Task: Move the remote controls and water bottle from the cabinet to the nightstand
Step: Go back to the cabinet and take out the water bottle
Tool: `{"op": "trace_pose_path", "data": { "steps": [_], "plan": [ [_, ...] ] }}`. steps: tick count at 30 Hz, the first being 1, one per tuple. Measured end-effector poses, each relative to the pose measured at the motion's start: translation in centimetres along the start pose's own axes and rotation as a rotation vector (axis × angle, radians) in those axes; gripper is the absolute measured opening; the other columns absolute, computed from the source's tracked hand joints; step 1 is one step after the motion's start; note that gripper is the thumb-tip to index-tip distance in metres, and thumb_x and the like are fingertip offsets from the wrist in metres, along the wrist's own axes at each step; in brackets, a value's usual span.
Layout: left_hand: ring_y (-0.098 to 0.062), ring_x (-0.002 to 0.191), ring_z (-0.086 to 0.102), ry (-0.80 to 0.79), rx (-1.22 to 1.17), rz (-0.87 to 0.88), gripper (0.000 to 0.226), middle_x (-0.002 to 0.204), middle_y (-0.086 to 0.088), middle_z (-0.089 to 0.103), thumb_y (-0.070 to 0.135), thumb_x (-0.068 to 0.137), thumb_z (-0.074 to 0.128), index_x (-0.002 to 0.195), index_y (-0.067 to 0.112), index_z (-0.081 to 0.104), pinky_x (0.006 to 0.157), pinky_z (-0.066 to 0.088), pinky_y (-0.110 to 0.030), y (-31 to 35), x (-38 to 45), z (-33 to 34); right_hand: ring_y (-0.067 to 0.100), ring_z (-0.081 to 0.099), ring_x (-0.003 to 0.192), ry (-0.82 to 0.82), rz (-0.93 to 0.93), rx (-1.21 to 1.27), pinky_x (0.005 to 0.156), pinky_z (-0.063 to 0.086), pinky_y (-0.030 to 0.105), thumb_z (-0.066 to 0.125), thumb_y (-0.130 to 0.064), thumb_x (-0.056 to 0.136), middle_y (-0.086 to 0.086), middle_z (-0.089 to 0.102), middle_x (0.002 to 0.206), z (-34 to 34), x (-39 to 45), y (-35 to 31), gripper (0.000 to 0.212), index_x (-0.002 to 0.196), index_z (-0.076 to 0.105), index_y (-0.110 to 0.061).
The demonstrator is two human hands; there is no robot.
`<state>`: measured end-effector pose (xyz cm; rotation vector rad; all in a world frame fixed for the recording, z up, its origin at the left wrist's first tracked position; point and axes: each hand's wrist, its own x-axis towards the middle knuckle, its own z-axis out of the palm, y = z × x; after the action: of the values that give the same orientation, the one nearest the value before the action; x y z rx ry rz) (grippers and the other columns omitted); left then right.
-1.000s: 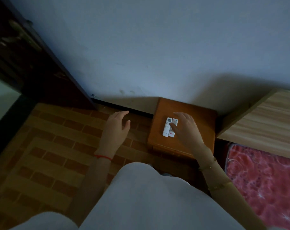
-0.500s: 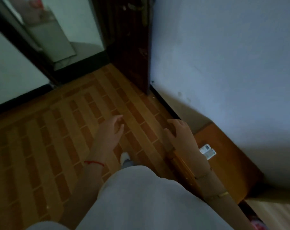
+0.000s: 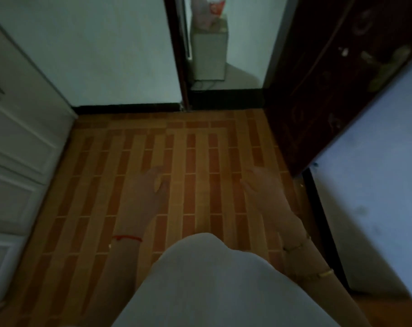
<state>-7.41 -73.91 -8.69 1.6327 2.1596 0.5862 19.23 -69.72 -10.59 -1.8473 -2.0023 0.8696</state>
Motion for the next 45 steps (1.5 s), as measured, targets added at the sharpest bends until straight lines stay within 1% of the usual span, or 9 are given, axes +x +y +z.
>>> {"op": "trace_pose_path", "data": {
  "steps": [3, 10, 12, 17, 22, 26, 32, 39, 45],
  "plan": [
    [-0.024, 0.114, 0.059, 0.028, 0.009, -0.054, 0.038, 0.127, -0.008, 0.061, 0.022, 0.093, 0.055, 0.13, 0.015, 0.054, 0.092, 0.044, -0.03, -3.8, 3.5, -2.7, 0.014, 0.049, 0.122, -0.015, -0.086, -0.049, 0.101, 0.038, 0.028, 0.051, -0.035, 0.096, -0.003, 0.052, 0.131, 2.3, 5.3, -4.1, 0.038, 0.131, 0.047, -0.023],
    [-0.023, 0.115, 0.058, 0.107, -0.07, -0.209, 0.037, 0.127, -0.005, 0.06, 0.023, 0.092, 0.057, 0.129, 0.017, 0.055, 0.087, 0.04, -0.024, -10.3, 8.7, -7.5, 0.02, 0.044, 0.13, -0.152, -0.241, -0.092, 0.108, 0.037, 0.034, 0.052, -0.028, 0.097, 0.003, 0.05, 0.137, 7.0, 14.3, -12.3, 0.041, 0.136, 0.046, -0.018],
    [-0.021, 0.116, 0.057, 0.138, -0.07, -0.256, 0.037, 0.126, -0.005, 0.061, 0.02, 0.092, 0.057, 0.129, 0.016, 0.055, 0.089, 0.039, -0.024, -11.7, 10.1, -8.5, 0.02, 0.047, 0.125, -0.179, -0.281, -0.078, 0.104, 0.042, 0.038, 0.053, -0.029, 0.096, 0.004, 0.052, 0.134, 8.2, 16.8, -14.3, 0.04, 0.134, 0.048, -0.018],
    [-0.023, 0.109, 0.061, 0.193, -0.065, -0.337, 0.033, 0.118, -0.007, 0.065, 0.02, 0.091, 0.057, 0.124, 0.014, 0.058, 0.089, 0.044, -0.03, -15.6, 14.4, -10.0, 0.019, 0.056, 0.107, -0.253, -0.349, -0.064, 0.085, 0.039, 0.022, 0.056, -0.023, 0.094, 0.006, 0.059, 0.119, 11.4, 24.2, -19.0, 0.029, 0.122, 0.058, -0.013],
    [-0.02, 0.11, 0.061, 0.273, -0.057, -0.426, 0.036, 0.121, -0.005, 0.064, 0.024, 0.092, 0.057, 0.127, 0.015, 0.056, 0.088, 0.044, -0.029, -18.3, 21.4, -11.9, 0.021, 0.055, 0.115, -0.336, -0.392, -0.072, 0.095, 0.048, 0.039, 0.053, -0.032, 0.093, 0.004, 0.055, 0.129, 14.3, 33.4, -24.4, 0.038, 0.128, 0.051, -0.019],
    [-0.018, 0.113, 0.059, 0.337, -0.069, -0.47, 0.036, 0.124, -0.003, 0.062, 0.024, 0.093, 0.055, 0.128, 0.016, 0.055, 0.088, 0.041, -0.022, -20.2, 28.8, -14.5, 0.025, 0.052, 0.121, -0.377, -0.482, -0.072, 0.104, 0.043, 0.039, 0.056, -0.031, 0.094, 0.009, 0.055, 0.13, 15.1, 41.8, -30.8, 0.041, 0.131, 0.052, -0.015],
    [-0.013, 0.092, 0.063, 0.432, -0.096, -0.547, 0.038, 0.123, -0.002, 0.064, 0.024, 0.092, 0.057, 0.13, 0.019, 0.054, 0.076, 0.043, -0.022, -22.8, 39.9, -18.8, 0.022, 0.052, 0.121, -0.424, -0.616, -0.068, 0.1, 0.047, 0.048, 0.049, -0.043, 0.093, 0.006, 0.055, 0.131, 16.4, 53.6, -40.1, 0.047, 0.135, 0.048, -0.02],
    [-0.002, 0.08, 0.053, 0.503, -0.101, -0.605, 0.035, 0.116, 0.0, 0.064, 0.024, 0.093, 0.058, 0.127, 0.017, 0.056, 0.066, 0.035, -0.005, -26.4, 48.1, -22.5, 0.019, 0.054, 0.116, -0.491, -0.739, -0.089, 0.097, 0.049, 0.047, 0.037, -0.06, 0.09, 0.003, 0.058, 0.127, 19.6, 63.0, -48.4, 0.058, 0.133, 0.048, -0.022],
    [-0.017, 0.113, 0.058, 0.518, -0.125, -0.653, 0.037, 0.125, -0.003, 0.062, 0.025, 0.092, 0.056, 0.128, 0.016, 0.056, 0.091, 0.042, -0.024, -32.7, 55.5, -24.0, 0.018, 0.055, 0.115, -0.547, -0.74, -0.067, 0.098, 0.048, 0.041, 0.047, -0.049, 0.093, 0.003, 0.057, 0.126, 24.9, 69.8, -53.9, 0.047, 0.132, 0.049, -0.024]
  ]
}}
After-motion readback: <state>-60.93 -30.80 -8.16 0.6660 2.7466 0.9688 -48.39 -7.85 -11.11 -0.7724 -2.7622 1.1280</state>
